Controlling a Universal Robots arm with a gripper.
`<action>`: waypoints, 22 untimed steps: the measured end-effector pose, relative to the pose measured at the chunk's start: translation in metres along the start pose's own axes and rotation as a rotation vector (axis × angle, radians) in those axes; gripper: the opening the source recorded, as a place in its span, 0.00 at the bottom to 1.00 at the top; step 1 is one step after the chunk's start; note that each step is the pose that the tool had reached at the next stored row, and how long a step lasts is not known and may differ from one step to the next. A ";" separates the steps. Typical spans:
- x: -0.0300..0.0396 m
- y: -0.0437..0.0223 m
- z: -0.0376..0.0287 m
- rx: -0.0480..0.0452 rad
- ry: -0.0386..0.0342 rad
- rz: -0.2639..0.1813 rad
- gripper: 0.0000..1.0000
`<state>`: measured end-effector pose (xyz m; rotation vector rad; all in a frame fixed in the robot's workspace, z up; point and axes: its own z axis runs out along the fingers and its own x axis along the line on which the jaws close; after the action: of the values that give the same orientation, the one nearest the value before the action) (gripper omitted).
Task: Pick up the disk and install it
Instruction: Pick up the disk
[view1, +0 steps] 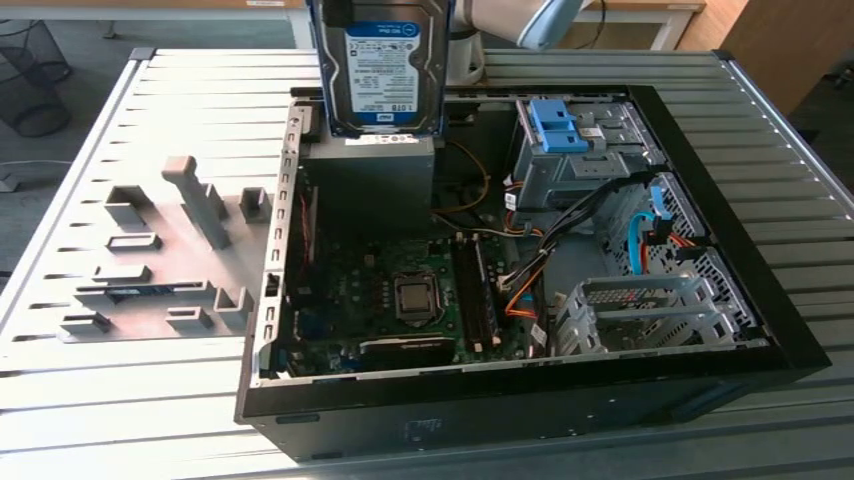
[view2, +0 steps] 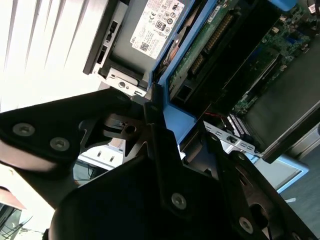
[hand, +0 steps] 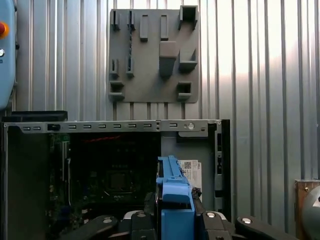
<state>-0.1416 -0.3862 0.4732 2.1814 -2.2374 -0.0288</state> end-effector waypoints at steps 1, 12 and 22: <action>0.0030 -0.0006 0.0001 0.0000 0.0000 0.000 0.36; 0.0320 -0.0120 0.0015 0.0000 0.0000 0.000 0.36; 0.0380 -0.0474 0.0038 0.0000 -0.0024 0.000 0.36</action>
<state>-0.0953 -0.4253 0.4682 2.1829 -2.2383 -0.0315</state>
